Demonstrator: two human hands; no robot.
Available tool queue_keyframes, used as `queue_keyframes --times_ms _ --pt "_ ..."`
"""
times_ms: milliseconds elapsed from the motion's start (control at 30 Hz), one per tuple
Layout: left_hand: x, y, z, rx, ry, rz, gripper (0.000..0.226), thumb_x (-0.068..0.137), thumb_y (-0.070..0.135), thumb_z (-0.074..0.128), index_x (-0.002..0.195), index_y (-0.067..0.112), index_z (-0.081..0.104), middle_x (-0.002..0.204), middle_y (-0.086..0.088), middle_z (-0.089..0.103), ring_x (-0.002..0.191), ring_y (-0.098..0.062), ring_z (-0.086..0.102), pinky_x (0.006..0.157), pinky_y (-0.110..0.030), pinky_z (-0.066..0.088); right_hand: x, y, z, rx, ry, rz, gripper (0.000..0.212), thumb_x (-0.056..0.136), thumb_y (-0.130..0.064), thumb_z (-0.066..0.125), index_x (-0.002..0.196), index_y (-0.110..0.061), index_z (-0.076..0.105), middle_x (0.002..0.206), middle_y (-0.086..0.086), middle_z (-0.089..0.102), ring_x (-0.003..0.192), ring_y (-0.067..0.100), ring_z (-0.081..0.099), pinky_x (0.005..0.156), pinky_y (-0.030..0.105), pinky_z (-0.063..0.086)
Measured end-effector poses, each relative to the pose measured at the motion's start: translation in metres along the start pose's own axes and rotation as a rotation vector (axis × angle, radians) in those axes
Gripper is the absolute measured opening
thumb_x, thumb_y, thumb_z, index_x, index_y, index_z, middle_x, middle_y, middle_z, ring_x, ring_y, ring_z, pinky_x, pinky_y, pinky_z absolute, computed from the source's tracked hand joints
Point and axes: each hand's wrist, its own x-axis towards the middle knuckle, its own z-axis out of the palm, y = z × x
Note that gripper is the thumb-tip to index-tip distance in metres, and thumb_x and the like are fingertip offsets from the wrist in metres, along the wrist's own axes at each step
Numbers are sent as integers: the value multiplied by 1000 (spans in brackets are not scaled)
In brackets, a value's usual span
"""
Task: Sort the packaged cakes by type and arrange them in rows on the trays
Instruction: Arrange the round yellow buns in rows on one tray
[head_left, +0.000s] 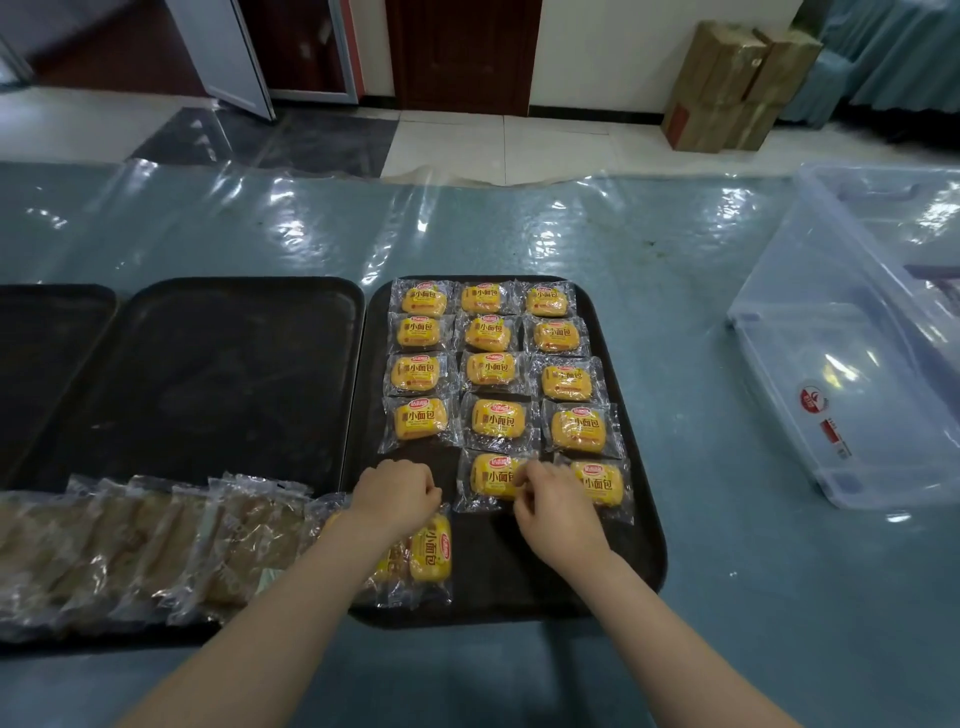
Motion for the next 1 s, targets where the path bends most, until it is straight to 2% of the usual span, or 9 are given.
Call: queue_keyframes --times_ms 233,367,500,600,767,833,933,1000 --pt "-15 -13 6 36 -5 -7 33 99 42 43 107 25 71 104 4 70 100 -18 62 93 -39 45 -25 -16 14 199 -137 61 15 94 -18 56 108 -22 61 102 -5 61 99 10 55 87 27 50" --pt "-25 -17 7 -33 43 16 24 96 37 48 98 30 70 98 11 70 97 -13 61 95 -39 45 -37 -22 17 342 -234 155 16 95 -16 56 109 -22 60 100 -6 63 88 8 60 79 26 52" --pt "-33 -16 4 -70 135 39 17 93 31 53 89 30 69 93 13 67 93 -10 59 94 -37 46 -49 -26 22 419 -296 218 14 96 -18 55 108 -24 58 92 -11 61 80 4 58 65 14 44" --pt "-39 -15 1 -134 174 57 12 92 28 57 88 30 68 99 12 63 98 -10 57 93 -35 46 -55 -28 26 469 -318 261 13 96 -19 56 108 -24 59 94 -10 62 84 4 58 67 13 44" --pt "-51 -14 -2 -197 167 50 10 93 23 56 87 31 60 97 12 58 100 -12 53 94 -38 46 -61 -34 31 468 -370 296 22 96 -21 57 118 -20 59 103 -6 62 90 8 58 68 8 41" --pt "-55 -14 -3 -228 150 43 10 94 22 56 87 30 57 96 12 59 98 -14 56 90 -37 48 -63 -37 34 440 -404 307 28 96 -22 57 124 -18 58 104 -6 61 93 9 57 70 11 40" --pt "-61 -16 -6 -292 104 27 6 96 23 53 92 27 55 91 10 62 85 -12 60 75 -35 51 -64 -42 36 434 -429 334 34 95 -26 59 128 -18 57 106 -6 61 96 9 57 78 16 40" --pt "-64 -18 -8 -322 91 35 5 96 23 53 93 26 55 88 9 62 82 -11 59 74 -35 52 -63 -45 36 448 -439 354 33 95 -28 61 127 -19 58 107 -6 62 96 8 58 77 16 41"
